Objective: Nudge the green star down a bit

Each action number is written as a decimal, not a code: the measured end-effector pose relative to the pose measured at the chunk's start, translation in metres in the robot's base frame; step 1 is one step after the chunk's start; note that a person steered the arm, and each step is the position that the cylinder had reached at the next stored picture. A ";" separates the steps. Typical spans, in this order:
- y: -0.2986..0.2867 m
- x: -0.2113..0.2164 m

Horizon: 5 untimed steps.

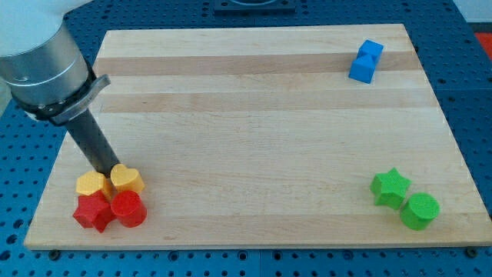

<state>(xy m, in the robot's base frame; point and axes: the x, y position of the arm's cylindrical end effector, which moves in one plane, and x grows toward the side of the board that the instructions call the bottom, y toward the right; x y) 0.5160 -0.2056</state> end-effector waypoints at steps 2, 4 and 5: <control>0.134 -0.013; 0.250 0.005; 0.281 -0.034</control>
<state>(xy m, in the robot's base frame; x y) 0.4819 0.0753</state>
